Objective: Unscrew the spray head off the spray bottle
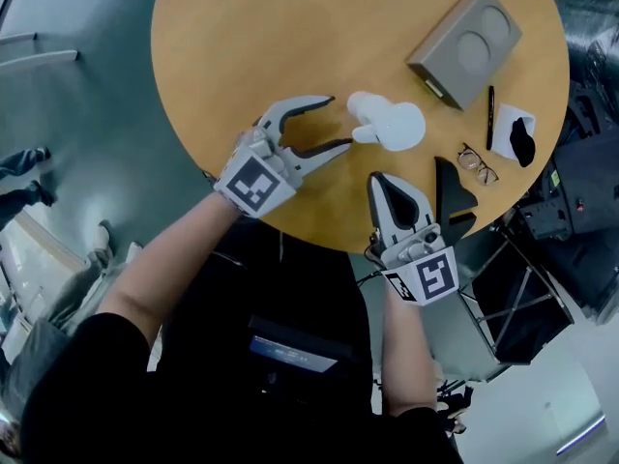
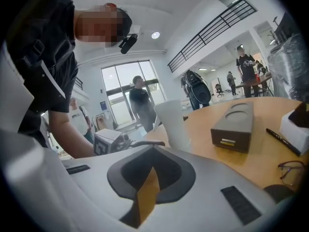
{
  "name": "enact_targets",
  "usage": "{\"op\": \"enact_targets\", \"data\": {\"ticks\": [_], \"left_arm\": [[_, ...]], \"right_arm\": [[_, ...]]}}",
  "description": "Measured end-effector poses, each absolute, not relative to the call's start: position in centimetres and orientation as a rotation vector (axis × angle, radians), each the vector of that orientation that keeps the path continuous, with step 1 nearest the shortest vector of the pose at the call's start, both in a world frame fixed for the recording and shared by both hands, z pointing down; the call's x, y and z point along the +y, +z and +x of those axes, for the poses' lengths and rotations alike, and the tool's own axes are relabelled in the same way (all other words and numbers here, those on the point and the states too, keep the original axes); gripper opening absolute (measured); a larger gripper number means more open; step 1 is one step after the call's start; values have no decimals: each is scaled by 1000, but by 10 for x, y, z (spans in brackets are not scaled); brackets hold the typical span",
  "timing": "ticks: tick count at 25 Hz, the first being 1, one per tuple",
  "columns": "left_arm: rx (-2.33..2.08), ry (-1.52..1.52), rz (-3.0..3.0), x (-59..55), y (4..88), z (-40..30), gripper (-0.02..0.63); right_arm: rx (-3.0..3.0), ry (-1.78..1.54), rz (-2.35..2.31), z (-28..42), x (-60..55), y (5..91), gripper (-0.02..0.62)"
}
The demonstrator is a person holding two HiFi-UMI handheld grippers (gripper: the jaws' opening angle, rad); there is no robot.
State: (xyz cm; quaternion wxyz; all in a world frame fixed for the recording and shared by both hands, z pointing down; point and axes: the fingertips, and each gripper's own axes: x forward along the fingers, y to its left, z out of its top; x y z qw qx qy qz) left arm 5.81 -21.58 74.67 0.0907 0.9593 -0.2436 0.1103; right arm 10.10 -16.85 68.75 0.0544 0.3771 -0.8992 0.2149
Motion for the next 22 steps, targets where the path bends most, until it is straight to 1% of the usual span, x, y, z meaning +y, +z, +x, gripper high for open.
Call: {"op": "enact_targets", "data": {"ticks": [2, 3, 4, 6, 7, 15, 19, 20, 22], "left_arm": [[-731, 337, 2872, -218, 758, 67, 313], [-734, 336, 2879, -220, 762, 72, 314], [-736, 335, 2886, -222, 765, 78, 334], [-731, 341, 2903, -228, 772, 88, 341], [-728, 346, 2913, -230, 774, 93, 356], [-704, 339, 2940, -246, 777, 125, 359], [-644, 391, 2932, -245, 785, 133, 359], [-630, 422, 2925, -244, 788, 133, 355], [-604, 467, 2919, -241, 792, 133, 314]], "right_arm": [[-2735, 668, 1150, 104, -165, 698, -5], [-2738, 674, 1152, 106, -163, 702, -5], [-2740, 679, 1154, 108, -162, 705, -5], [-2744, 683, 1156, 110, -160, 711, -5], [-2745, 685, 1157, 111, -159, 714, -5], [-2742, 705, 1187, 126, -154, 723, -5], [-2745, 698, 1190, 129, -154, 724, -5], [-2744, 697, 1191, 129, -153, 724, -5], [-2745, 696, 1192, 128, -153, 723, -5]]}}
